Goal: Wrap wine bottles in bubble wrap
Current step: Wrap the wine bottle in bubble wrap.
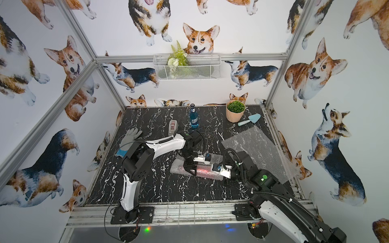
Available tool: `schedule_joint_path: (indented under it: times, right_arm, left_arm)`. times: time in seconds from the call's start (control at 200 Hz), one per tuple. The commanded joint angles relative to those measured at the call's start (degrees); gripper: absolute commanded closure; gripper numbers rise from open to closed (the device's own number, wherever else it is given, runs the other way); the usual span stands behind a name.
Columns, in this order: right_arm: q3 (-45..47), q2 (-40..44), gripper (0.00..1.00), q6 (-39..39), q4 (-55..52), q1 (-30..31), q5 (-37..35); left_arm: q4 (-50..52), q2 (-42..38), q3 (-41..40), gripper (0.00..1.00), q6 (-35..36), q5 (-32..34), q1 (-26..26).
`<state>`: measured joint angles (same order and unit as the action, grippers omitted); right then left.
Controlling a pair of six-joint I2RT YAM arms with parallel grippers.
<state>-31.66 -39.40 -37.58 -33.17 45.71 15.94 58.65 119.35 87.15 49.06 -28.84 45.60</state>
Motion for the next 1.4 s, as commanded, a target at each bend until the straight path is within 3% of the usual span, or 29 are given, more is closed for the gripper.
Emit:
schedule_joint_path:
  times: [0.0,0.15,0.31,0.606,0.731,0.926,1.116,1.226,1.391]
  right_arm:
    - [1.5,-4.5,0.17,-5.2,11.5,9.3,-12.2]
    - [0.0,-15.5,0.18,-10.0,20.6,10.3,-10.9]
    - [-0.6,-24.2,0.18,-10.1,26.6,10.3,-12.4]
    - [-1.5,-34.6,0.19,-6.1,27.9,10.8,-14.6]
    - [-2.6,-38.7,0.26,-6.5,26.7,10.9,-19.0]
    - [-3.1,-41.1,0.35,-7.7,25.5,10.9,-22.2]
    - [-3.1,-40.7,0.43,-6.0,23.1,10.8,-23.5]
    - [-3.3,-40.1,0.46,-4.5,21.2,10.8,-23.6]
    - [-3.3,-38.7,0.46,-1.0,19.7,8.5,-20.9]
  left_arm:
    - [5.8,1.2,2.1,0.53,-0.4,-4.1,-0.2]
    - [6.8,1.8,2.6,0.51,0.2,-3.6,-0.2]
    - [7.2,3.6,4.0,0.51,0.1,-4.5,-0.4]
    - [5.9,3.4,3.7,0.49,-0.5,-6.5,-1.3]
    - [5.7,3.4,3.9,0.47,-0.6,-7.4,-1.3]
    - [5.9,3.2,3.8,0.42,-0.5,-8.7,-1.9]
    - [4.4,0.0,3.8,0.28,-1.5,-11.6,-3.6]
    - [3.4,-2.5,3.8,0.16,-2.5,-9.7,-4.7]
    - [2.2,-6.4,3.4,0.14,-4.5,-5.8,-7.1]
